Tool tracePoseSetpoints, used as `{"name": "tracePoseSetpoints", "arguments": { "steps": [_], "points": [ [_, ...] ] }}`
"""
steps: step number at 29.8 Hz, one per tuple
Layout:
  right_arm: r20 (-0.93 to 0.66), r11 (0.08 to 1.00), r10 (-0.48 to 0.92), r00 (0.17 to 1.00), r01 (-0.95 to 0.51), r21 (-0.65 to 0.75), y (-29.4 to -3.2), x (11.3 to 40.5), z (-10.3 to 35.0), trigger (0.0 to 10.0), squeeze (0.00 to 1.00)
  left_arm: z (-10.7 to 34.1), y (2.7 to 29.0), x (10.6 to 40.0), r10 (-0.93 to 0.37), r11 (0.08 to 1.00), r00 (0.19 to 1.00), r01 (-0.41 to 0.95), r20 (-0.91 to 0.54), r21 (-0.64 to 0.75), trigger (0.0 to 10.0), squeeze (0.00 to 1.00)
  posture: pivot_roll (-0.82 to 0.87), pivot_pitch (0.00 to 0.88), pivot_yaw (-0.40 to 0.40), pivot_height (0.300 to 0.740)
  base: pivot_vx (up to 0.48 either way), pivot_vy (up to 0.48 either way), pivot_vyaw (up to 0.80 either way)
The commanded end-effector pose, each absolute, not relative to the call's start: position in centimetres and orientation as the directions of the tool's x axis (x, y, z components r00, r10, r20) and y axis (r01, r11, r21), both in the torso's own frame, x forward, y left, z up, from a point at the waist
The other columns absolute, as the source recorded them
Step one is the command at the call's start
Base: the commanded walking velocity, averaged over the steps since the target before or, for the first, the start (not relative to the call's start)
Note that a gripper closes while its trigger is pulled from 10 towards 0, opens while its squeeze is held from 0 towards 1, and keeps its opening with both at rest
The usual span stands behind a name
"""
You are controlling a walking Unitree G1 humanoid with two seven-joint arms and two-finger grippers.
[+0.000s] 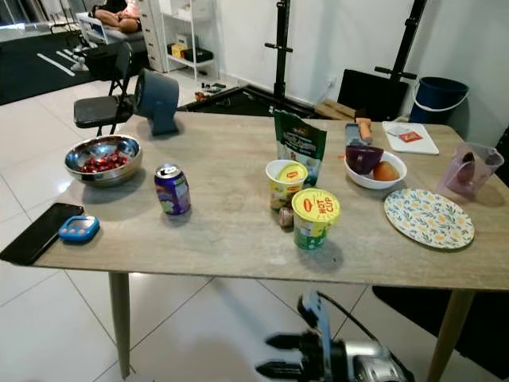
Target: Restocking fridge
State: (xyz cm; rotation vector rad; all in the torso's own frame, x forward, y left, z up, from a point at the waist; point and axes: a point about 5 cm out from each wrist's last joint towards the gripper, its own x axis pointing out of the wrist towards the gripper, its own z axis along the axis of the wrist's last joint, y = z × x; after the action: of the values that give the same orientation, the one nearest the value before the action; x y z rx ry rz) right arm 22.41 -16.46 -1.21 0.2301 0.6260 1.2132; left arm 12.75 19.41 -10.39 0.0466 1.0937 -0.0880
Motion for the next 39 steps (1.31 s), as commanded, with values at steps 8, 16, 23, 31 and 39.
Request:
{"name": "tracePoseSetpoints", "arguments": {
  "steps": [8,16,23,31,39],
  "points": [
    [-0.737,0.721,0.568,0.367,-0.653,0.230,-19.6,19.8,-5.6,10.0,0.00,-10.8,18.6,12.0,-0.060,0.995,0.420,0.102,-0.906,-0.018,10.0,0.00,0.06,0.011,-0.026,0.740,0.000,0.000,0.00],
    [-0.848,0.881,0.278,0.450,-0.472,0.039,-21.3,18.1,-7.4,10.0,0.00,-10.9,18.4,11.8,-0.060,0.995,0.408,0.103,-0.911,-0.020,10.0,0.00,0.06,0.011,-0.027,0.740,0.000,0.000,0.00],
    [-0.900,0.915,0.128,0.416,-0.399,-0.054,-21.3,15.4,-9.0,10.0,0.00,-10.9,18.4,11.7,-0.052,0.994,0.396,0.105,-0.917,-0.011,10.0,0.00,0.07,0.004,-0.027,0.740,-0.186,0.000,0.00],
    [-0.907,0.903,0.100,0.408,-0.421,-0.090,-20.9,14.9,-9.4,10.0,0.00,-10.9,18.4,11.8,-0.051,0.994,0.395,0.112,-0.917,-0.007,10.0,0.00,0.06,0.002,-0.025,0.740,-0.305,0.000,0.00],
    [-0.911,0.894,0.082,0.404,-0.434,-0.112,-20.9,14.6,-9.5,10.0,0.00,-10.9,18.2,11.8,-0.057,0.993,0.392,0.120,-0.918,-0.010,10.0,0.00,0.05,0.005,-0.021,0.740,-0.335,0.000,0.00]
  ]
}}
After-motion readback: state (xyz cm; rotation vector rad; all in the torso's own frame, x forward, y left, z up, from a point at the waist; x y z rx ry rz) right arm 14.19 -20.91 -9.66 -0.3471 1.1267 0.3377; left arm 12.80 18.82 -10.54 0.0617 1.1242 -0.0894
